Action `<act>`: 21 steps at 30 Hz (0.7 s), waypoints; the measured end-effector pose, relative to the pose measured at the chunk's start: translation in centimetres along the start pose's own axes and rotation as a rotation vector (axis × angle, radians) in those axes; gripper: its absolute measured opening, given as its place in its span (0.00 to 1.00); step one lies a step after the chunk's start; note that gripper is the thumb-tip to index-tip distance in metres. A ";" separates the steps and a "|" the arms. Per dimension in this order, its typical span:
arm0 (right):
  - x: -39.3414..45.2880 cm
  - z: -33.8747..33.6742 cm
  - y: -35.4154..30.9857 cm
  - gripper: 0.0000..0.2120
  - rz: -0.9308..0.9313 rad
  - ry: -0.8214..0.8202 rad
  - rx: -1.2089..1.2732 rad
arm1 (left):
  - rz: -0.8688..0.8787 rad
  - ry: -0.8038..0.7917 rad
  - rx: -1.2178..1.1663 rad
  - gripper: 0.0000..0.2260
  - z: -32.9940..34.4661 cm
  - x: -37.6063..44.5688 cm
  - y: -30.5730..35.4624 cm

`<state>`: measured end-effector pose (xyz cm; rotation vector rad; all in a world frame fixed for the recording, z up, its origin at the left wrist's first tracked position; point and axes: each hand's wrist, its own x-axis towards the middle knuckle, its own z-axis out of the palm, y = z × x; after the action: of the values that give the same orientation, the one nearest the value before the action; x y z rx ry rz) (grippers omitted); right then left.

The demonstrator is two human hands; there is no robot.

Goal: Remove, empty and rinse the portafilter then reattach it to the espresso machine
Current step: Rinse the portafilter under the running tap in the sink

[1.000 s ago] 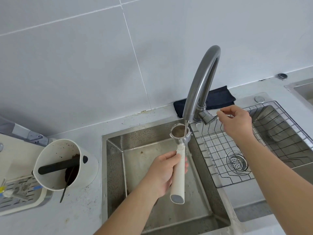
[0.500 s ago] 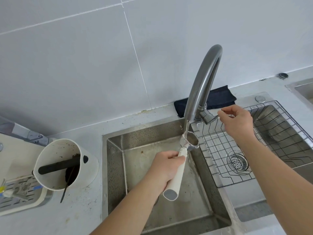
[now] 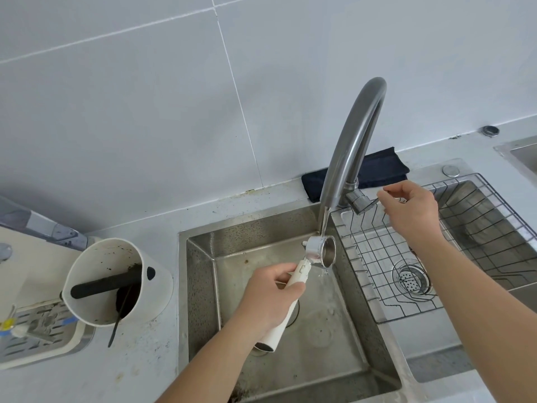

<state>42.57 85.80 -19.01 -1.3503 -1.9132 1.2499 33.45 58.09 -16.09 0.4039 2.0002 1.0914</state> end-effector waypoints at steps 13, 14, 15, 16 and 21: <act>-0.2 0.1 -0.1 0.03 0.007 0.001 -0.011 | 0.012 -0.026 -0.252 0.15 -1.0 -0.2 -0.5; -0.2 0.1 -0.2 0.03 0.006 0.001 -0.013 | 0.009 -0.034 -0.274 0.15 -0.9 -0.2 -0.5; -0.2 0.1 -0.2 0.03 0.006 0.001 -0.013 | 0.004 -0.041 -0.298 0.15 -0.9 -0.2 -0.6; -0.2 0.1 -0.2 0.03 0.005 0.001 -0.013 | -0.003 -0.049 -0.327 0.15 -0.8 -0.2 -0.5; -0.3 0.1 -0.3 0.04 0.002 0.000 0.006 | -0.004 -0.113 -0.453 0.14 0.3 0.0 -0.2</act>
<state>42.46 85.48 -18.76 -1.3496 -1.9069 1.2564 33.67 58.19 -16.34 0.2149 1.5931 1.4398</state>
